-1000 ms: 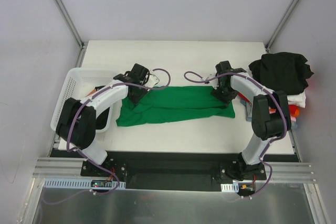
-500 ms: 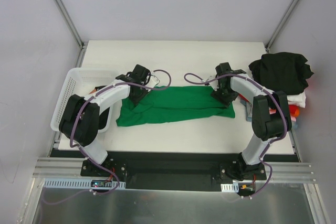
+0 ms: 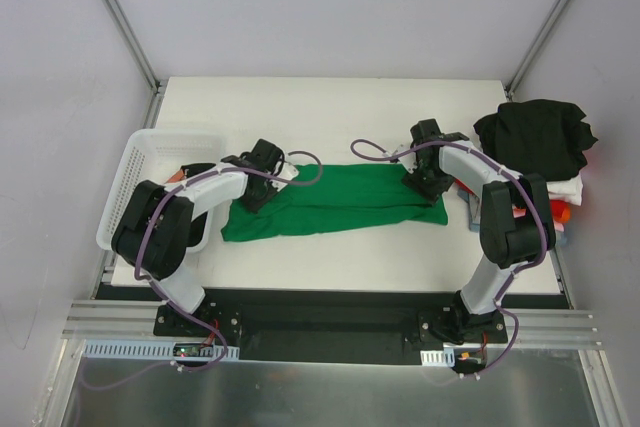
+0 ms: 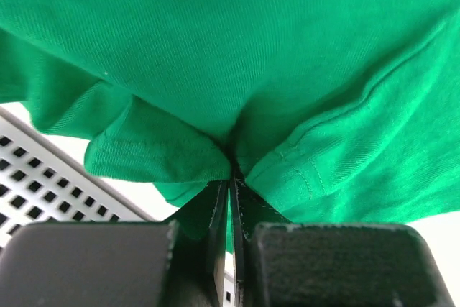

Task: Fold and stack the t-shirts
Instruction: Fold the other side of the tshirt into a rectangle

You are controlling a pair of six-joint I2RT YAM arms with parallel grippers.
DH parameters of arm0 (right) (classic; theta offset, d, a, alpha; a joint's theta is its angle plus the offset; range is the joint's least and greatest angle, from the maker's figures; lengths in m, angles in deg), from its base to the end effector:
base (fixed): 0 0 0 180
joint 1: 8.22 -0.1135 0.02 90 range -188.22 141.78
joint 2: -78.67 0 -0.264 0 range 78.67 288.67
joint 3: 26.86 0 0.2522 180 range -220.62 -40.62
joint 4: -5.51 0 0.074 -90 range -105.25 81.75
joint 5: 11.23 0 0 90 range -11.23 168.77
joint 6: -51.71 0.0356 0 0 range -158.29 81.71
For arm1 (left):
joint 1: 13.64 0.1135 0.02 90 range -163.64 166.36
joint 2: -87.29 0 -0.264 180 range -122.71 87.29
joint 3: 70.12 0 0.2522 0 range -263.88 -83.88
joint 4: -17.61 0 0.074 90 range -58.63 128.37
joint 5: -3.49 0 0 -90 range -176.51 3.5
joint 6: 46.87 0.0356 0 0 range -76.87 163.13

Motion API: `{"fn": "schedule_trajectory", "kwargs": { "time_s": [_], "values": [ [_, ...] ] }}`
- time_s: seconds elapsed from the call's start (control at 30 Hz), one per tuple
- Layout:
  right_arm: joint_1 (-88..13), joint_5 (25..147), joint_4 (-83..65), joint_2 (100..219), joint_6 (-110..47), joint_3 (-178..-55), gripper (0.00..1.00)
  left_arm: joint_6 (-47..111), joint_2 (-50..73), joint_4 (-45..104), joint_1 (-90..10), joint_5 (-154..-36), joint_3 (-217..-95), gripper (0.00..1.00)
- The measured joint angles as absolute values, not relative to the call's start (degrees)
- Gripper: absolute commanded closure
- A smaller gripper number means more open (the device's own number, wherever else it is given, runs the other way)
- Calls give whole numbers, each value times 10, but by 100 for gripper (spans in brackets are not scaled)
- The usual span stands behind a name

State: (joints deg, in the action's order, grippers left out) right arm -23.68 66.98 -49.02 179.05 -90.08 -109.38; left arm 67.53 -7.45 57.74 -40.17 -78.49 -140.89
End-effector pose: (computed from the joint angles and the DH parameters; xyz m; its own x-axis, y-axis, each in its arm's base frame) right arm 0.3302 0.0838 0.1921 -0.4100 -0.9114 -0.0341 -0.8464 0.3941 -0.3582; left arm 0.2885 -0.1385 0.1759 -0.5728 0.7431 -0.3459 0.6856 0.6656 0.2947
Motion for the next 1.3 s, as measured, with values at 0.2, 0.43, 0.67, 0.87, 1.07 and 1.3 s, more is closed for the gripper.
{"fn": "schedule_trajectory", "kwargs": {
  "time_s": [0.2,0.43,0.67,0.87,1.07,1.3],
  "values": [
    [-237,670,-490,1790,-901,-1094,45,671,-51,575,-402,-784,-1387,100],
    [-237,670,-490,1790,-901,-1094,45,665,-6,575,-402,-768,-1369,100],
    [-237,670,-490,1790,-900,-1094,39,670,57,577,-402,-743,-1348,74],
    [-237,670,-489,1789,-900,-1094,35,671,111,580,-402,-738,-1339,58],
    [-237,670,-486,1773,-898,-1094,32,680,124,574,-402,-738,-1339,55],
    [-250,658,-486,1758,-893,-1107,32,698,91,535,-394,-740,-1358,56]
  ]
}}
